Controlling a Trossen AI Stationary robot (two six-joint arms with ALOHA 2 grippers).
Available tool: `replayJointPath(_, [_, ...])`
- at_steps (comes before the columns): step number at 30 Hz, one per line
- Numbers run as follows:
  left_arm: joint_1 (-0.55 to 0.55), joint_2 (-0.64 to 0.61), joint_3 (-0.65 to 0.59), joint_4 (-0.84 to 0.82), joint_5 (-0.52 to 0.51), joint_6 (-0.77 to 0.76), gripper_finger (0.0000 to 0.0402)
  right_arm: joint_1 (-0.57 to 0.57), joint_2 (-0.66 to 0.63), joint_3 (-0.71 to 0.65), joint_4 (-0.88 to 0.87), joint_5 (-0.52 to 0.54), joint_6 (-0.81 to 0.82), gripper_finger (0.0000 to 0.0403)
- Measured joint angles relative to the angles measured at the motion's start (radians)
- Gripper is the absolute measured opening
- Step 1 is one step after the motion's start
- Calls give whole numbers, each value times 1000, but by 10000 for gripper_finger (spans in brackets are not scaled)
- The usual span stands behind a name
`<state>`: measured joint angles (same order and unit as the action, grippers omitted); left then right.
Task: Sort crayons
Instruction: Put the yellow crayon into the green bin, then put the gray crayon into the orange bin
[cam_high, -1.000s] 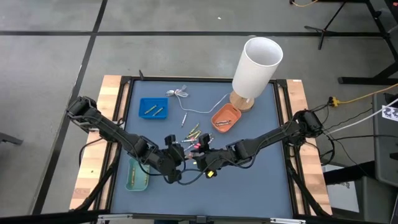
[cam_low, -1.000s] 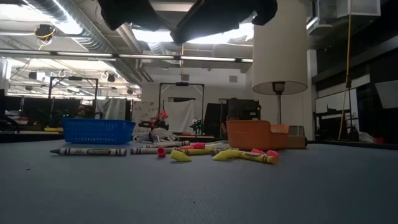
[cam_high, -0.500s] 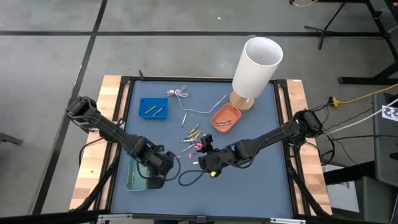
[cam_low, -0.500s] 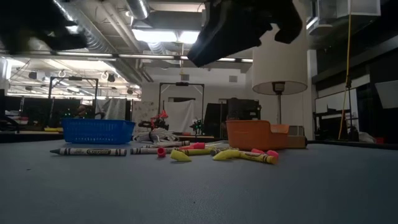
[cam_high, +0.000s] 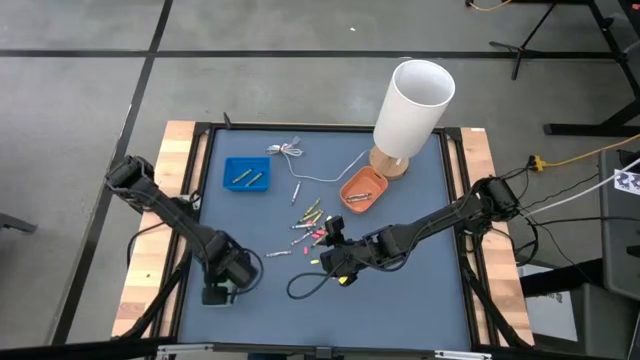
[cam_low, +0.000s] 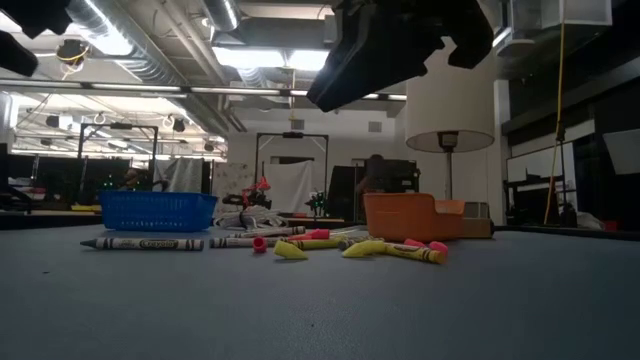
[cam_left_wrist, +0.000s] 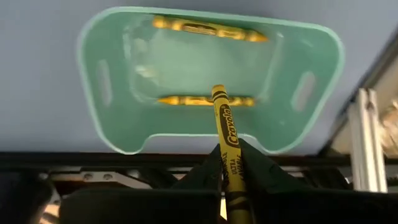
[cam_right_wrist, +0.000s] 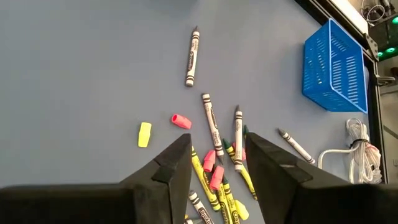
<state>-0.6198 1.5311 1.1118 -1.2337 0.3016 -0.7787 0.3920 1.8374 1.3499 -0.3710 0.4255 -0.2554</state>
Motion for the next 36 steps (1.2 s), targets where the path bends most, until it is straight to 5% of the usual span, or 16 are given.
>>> replayJointPath(14, [-37,0,0,-8,-100,-110,75,0,0,0,1,0,0,150])
replayJointPath(25, [-35,0,0,26,-367,-107,108,0,0,0,1,0,0,150])
replayJointPath(31, [-24,0,0,211,-629,-106,106,0,0,0,1,0,0,150])
replayJointPath(36, [18,0,0,340,-721,-46,98,0,0,0,1,0,-1,150])
